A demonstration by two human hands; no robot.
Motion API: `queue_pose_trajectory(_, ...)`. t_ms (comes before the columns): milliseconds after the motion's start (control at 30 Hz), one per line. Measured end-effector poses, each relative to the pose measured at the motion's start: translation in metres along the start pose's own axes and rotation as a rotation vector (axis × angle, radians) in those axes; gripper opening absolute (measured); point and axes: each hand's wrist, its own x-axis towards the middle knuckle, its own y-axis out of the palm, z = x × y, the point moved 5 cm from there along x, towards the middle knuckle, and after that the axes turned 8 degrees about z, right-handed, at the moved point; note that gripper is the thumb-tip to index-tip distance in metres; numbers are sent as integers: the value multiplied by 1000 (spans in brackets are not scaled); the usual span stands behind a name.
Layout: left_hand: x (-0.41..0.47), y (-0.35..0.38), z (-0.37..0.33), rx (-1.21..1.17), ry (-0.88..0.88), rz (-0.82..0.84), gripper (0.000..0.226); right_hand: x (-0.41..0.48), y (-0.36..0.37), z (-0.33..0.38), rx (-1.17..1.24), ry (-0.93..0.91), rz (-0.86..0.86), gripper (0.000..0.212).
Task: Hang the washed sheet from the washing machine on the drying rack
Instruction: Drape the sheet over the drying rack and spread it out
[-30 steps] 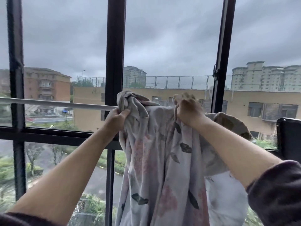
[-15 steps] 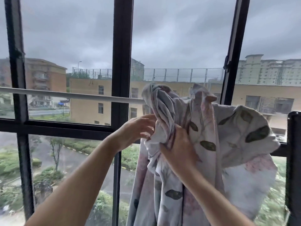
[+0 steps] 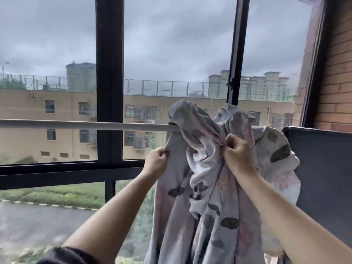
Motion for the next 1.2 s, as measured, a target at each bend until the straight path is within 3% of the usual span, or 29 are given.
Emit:
queue_pose_trajectory(133, 25, -32, -9, -57, 6, -160, 27, 23, -40, 20, -146, 30, -150, 24)
queue_pose_trajectory(233, 54, -46, -16, -368, 95, -62, 25, 42, -68, 35, -169, 80, -260, 25)
queue_pose_trajectory(333, 153, -52, 54, -178, 36, -50, 39, 62, -91, 45, -129, 159, -336, 22)
queue_pose_trajectory(367, 155, -58, 47, -109, 24, -61, 46, 69, -96, 48, -89, 180, -357, 19)
queue_pose_trajectory(467, 102, -63, -10, 34, 14, -60, 20, 87, -97, 57, -68, 191, -388, 17)
queue_pose_trajectory(633, 67, -26, -16, 305, -27, 39, 19, 102, -58, 33, -574, 335, -89, 25)
queue_pose_trajectory(700, 50, -10, -20, 212, 27, 46, 22, 101, -43, 20, -746, 360, 13, 27)
queue_pose_trajectory(767, 25, 5, -32, 33, 161, 96, 16, 98, -35, 18, -879, 338, 10, 25)
queue_pose_trajectory(867, 1, 27, -41, -122, 323, 238, 19, 88, -31, 41, -1033, 35, -95, 18)
queue_pose_trajectory(933, -7, 39, -44, -3, 419, 240, 28, 78, -29, 55, -989, -194, -74, 18)
queue_pose_trajectory(1000, -8, 47, -45, 200, 484, 176, 37, 66, -24, 62, -968, -289, 10, 23)
queue_pose_trajectory(1067, -4, 51, -43, 292, 457, 141, 38, 47, -16, 67, -988, -271, 82, 35)
queue_pose_trajectory(1133, 1, 53, -42, 267, 420, 126, 38, 26, 0, 65, -1096, -136, 195, 67)
queue_pose_trajectory(1200, 1, 54, -43, 253, 411, 111, 41, 12, 17, 53, -1275, 7, 300, 84)
